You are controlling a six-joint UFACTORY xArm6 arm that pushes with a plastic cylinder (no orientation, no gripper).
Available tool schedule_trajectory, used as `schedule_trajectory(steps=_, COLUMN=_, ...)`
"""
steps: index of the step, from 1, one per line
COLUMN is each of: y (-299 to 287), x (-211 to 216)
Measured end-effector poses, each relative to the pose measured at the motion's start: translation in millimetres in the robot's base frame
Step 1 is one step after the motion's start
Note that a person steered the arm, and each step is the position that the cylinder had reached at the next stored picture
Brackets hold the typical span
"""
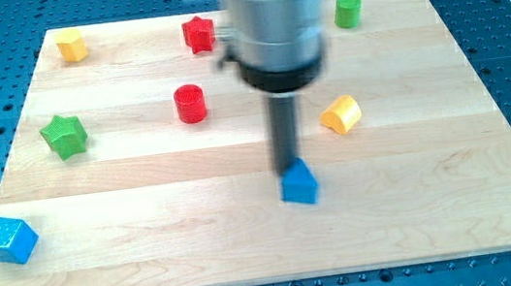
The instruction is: Move the green star vertically below the red star
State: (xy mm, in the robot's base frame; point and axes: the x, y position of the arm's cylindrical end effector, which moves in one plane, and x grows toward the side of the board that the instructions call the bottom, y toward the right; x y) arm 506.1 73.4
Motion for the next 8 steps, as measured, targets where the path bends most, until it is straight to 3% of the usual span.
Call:
schedule_trajectory(steps=1, y=73, x=-2)
schedule_trajectory(steps=2, y=-15, x=-9)
schedule_trajectory(steps=3, y=-22, x=60)
schedule_trajectory(steps=4, y=82, x=57)
schedule_trajectory(steps=5, y=62, x=54)
schedule_trajectory(steps=6, y=111, x=22)
schedule_trajectory(steps=7, y=126, x=-65)
schedule_trajectory(steps=8, y=68, x=-71)
